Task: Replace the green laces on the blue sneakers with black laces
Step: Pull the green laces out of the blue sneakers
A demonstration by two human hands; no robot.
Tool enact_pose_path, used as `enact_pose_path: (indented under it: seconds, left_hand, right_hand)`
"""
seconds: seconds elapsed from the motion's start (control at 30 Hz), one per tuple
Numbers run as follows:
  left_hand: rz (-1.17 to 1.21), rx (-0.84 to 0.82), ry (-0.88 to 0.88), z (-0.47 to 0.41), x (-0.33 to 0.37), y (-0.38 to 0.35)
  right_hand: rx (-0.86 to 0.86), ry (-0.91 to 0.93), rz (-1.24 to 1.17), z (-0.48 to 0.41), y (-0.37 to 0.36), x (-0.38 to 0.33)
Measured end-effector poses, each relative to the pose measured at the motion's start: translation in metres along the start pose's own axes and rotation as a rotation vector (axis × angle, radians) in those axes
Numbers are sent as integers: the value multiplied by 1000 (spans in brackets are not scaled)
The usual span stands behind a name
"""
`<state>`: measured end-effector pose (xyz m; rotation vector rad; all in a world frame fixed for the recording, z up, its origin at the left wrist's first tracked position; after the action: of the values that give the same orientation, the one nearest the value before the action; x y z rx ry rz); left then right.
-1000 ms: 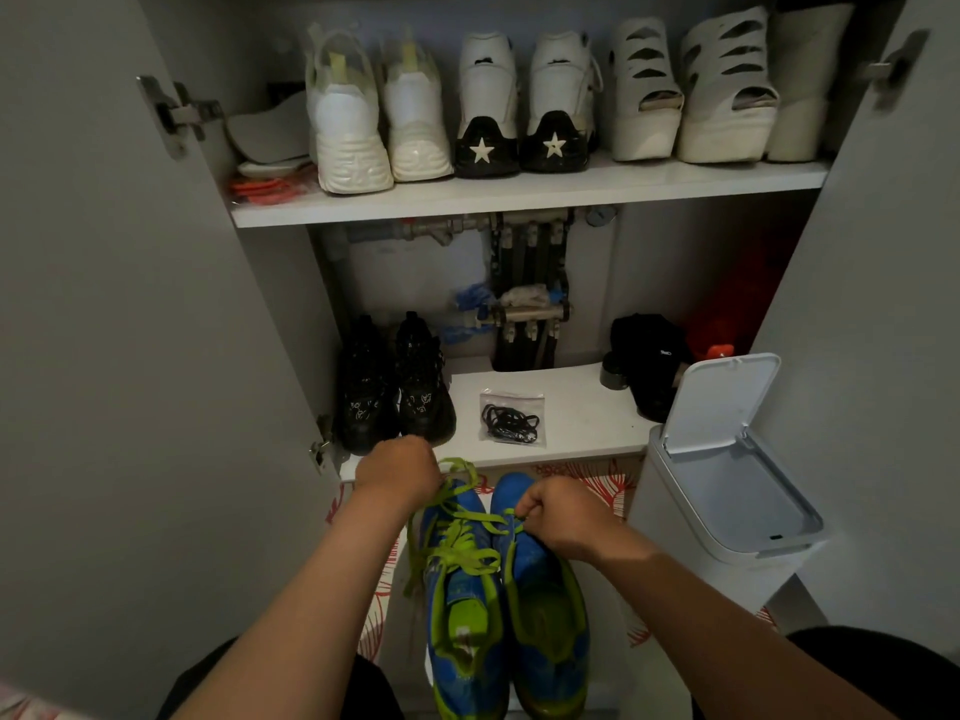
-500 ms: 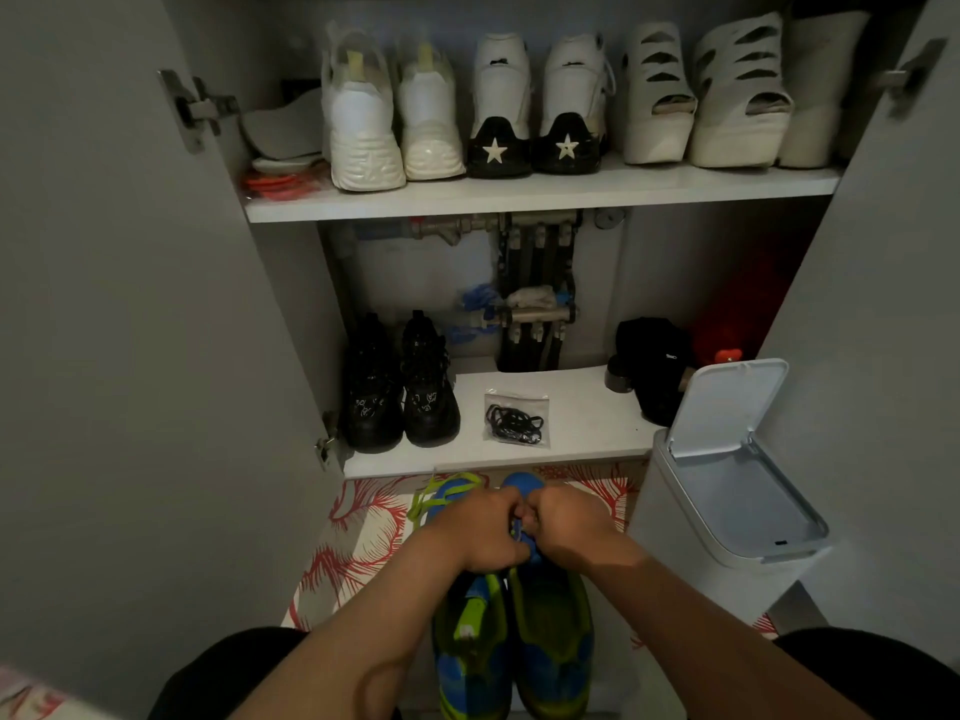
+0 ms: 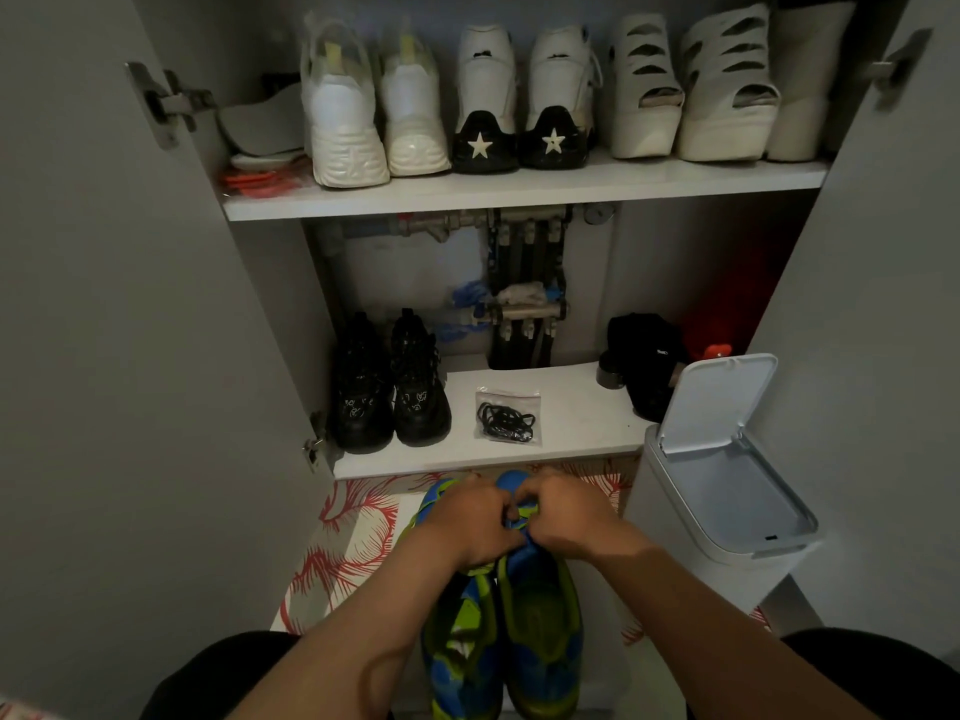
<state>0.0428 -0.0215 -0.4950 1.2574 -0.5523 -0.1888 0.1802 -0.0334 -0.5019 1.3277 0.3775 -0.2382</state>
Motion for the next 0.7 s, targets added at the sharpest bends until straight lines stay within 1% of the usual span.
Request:
enact_pose_path:
  seconds: [0.1, 0.13, 0.2, 0.27, 0.37, 0.43, 0.53, 0.67, 0.7]
  left_hand:
    - [1, -8, 3, -1, 1, -1]
    - [12, -9, 6, -1, 1, -2]
    - [38, -7, 12, 0, 1, -2]
    - [42, 7, 12, 0, 0, -2]
    - [59, 29, 24, -2, -2, -3]
    - [76, 29, 36, -2, -3, -4]
    - [132, 35, 36, -3, -3, -5]
    - [131, 88, 32, -3, 1, -6]
    - [126, 96, 34, -3, 1, -6]
  right_hand:
    - [-2, 35, 123, 1, -4, -1]
    - [6, 32, 123, 1, -4, 0]
    - [45, -10, 34, 1, -1, 3]
    - [134, -99, -41, 2, 5, 7]
    - [341, -224, 9, 5, 24, 14]
    - [392, -264, -8, 5, 31, 20]
    - [304, -241, -10, 1, 28, 22]
    - [112, 10, -85, 3, 14, 0]
    - [60, 38, -71, 4, 11, -4]
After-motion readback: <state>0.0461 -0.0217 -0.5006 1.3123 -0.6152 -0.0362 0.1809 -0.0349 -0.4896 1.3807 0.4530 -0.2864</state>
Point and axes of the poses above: each hand's wrist, its own z-axis away from the middle knuckle, its own y-axis out of the back of the hand, x = y × z, the point moved 4 cm from there along -z, towards the middle knuckle
